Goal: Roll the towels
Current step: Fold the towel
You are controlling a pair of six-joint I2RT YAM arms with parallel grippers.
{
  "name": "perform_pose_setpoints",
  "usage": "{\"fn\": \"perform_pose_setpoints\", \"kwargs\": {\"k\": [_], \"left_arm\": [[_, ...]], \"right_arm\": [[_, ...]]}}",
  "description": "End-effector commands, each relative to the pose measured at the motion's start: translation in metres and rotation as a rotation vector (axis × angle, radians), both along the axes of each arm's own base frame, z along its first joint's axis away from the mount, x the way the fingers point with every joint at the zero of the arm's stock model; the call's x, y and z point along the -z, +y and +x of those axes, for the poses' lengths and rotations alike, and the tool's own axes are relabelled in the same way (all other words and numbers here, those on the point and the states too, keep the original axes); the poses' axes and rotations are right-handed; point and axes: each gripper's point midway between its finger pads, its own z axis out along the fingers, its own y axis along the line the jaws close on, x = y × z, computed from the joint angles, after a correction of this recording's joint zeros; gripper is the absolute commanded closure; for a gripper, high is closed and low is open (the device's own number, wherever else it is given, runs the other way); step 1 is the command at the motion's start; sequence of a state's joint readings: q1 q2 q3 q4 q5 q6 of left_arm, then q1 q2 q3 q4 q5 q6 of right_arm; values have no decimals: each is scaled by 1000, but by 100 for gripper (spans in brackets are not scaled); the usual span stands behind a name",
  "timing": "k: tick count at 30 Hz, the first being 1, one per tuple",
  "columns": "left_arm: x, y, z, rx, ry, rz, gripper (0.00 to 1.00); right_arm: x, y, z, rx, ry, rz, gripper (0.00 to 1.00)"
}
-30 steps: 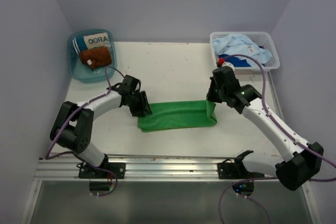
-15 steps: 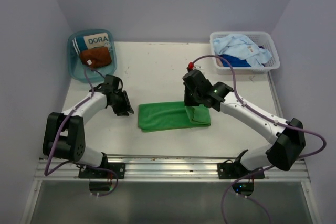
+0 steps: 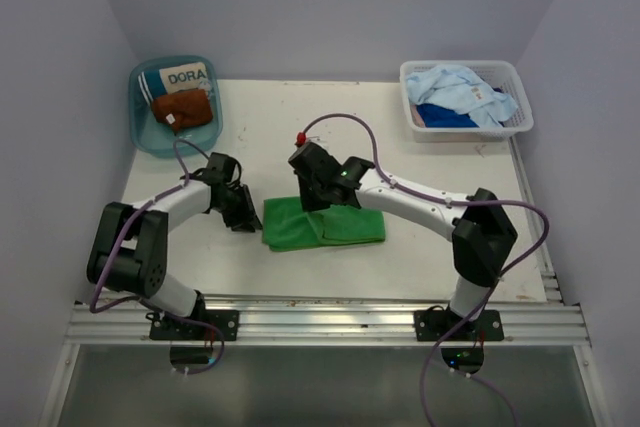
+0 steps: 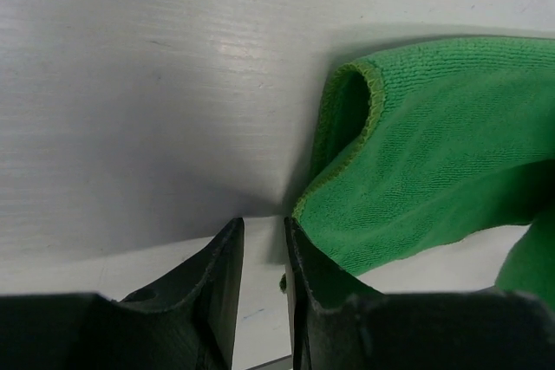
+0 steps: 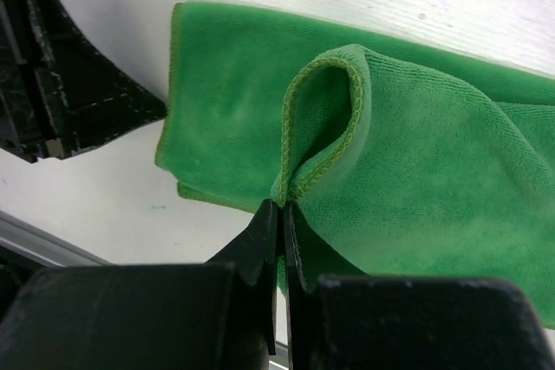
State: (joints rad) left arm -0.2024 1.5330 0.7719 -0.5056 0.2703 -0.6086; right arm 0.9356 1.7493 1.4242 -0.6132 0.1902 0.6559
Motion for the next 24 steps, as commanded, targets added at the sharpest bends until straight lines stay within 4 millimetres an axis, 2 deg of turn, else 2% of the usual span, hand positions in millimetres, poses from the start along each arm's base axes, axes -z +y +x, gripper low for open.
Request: {"fn": "perform_pose_setpoints", "kwargs": {"k": [1, 12, 24], "left_arm": [[6, -9, 3, 17, -18, -26, 71], [11, -10, 1, 17, -9, -29, 72], [9, -8, -1, 9, -15, -23, 72]], "right_arm": [[-18, 39, 1, -42, -28, 84, 100], [8, 81, -17, -116, 22, 74, 100], [37, 95, -7, -108, 38, 32, 100]]}}
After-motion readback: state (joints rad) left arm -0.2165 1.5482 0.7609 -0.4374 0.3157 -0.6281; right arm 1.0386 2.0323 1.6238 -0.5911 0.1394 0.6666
